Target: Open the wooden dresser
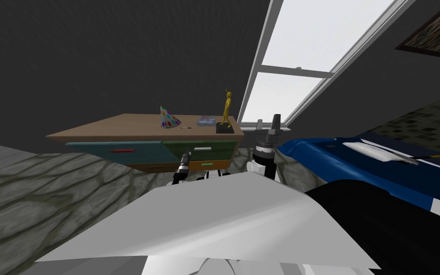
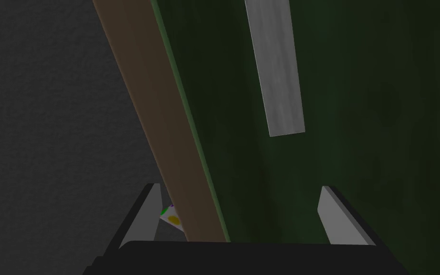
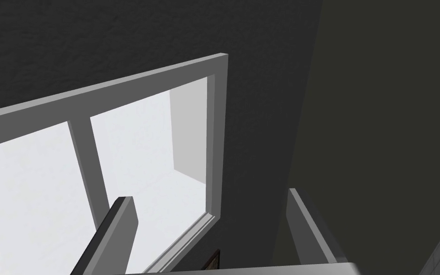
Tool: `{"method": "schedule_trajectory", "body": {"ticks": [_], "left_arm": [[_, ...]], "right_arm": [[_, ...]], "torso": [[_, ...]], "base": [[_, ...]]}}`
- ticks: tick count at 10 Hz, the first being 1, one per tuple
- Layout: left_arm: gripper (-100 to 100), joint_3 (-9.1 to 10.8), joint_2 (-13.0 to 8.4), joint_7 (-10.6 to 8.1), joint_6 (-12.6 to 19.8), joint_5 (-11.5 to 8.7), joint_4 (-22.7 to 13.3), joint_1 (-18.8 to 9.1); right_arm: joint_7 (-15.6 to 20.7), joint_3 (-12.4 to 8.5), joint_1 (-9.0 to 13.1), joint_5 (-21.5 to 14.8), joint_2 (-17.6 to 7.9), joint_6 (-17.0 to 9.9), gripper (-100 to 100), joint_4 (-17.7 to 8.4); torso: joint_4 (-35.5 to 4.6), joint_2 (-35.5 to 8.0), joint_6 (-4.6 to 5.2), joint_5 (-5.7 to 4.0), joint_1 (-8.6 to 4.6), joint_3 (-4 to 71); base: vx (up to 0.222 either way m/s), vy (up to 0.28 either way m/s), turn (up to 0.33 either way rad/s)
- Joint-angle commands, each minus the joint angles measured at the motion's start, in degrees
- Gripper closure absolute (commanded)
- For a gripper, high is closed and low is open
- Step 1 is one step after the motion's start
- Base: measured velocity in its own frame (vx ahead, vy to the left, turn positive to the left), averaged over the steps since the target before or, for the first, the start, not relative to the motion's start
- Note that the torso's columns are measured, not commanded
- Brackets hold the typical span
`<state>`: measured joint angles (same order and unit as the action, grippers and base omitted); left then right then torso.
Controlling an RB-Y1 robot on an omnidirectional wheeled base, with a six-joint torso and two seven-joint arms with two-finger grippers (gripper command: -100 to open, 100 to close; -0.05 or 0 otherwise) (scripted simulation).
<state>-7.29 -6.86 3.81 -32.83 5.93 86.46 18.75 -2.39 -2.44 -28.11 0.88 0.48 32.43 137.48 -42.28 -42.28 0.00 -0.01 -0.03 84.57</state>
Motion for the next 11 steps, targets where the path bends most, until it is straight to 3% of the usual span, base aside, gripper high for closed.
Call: {"method": "schedule_trajectory", "body": {"ticks": [1,6,8,9,10,11], "left_arm": [[-100,-0.09,0.3,0.08,-0.6,0.0,-3.4,-1.0],[-100,-0.64,3.4,0.48,-1.6,0.3,-9.8,-2.3],[-100,-0.46,2.7,0.16,0.2,0.2,-7.9,-2.6],[-100,-0.54,2.7,0.25,-0.6,0.3,-8.3,-2.3],[100,-0.54,2.7,0.24,-0.3,0.3,-8.2,-2.4],[100,-0.93,2.5,0.06,-0.1,0.4,-6.9,-1.5]], "right_arm": [[0.0,0.0,0.0,0.0,0.0,0.0,0,0.0],[0.0,0.0,0.0,0.0,0.0,0.0,0,0.0],[0.0,0.0,0.0,0.0,0.0,0.0,0,0.0],[0.0,0.0,0.0,0.0,0.0,0.0,0,0.0],[0.0,0.0,0.0,0.0,0.0,0.0,0,0.0],[0.0,0.0,0.0,0.0,0.0,0.0,0,0.0]], "torso": [[0.0,0.0,-0.01,0.01,0.04,0.0],[0.0,0.0,0.00,0.01,0.03,0.0],[0.0,0.0,-0.01,0.01,0.07,0.0],[0.0,0.1,0.00,0.01,0.04,0.1],[0.0,0.0,-0.01,0.01,0.04,0.0],[0.0,-0.1,0.00,0.01,0.05,0.0]], "base": [[0.010,-0.010,-0.017],[0.011,-0.016,-0.027],[0.026,-0.008,-0.007],[0.031,-0.005,-0.004],[0.000,0.000,0.000],[-0.115,0.003,0.026]]}}
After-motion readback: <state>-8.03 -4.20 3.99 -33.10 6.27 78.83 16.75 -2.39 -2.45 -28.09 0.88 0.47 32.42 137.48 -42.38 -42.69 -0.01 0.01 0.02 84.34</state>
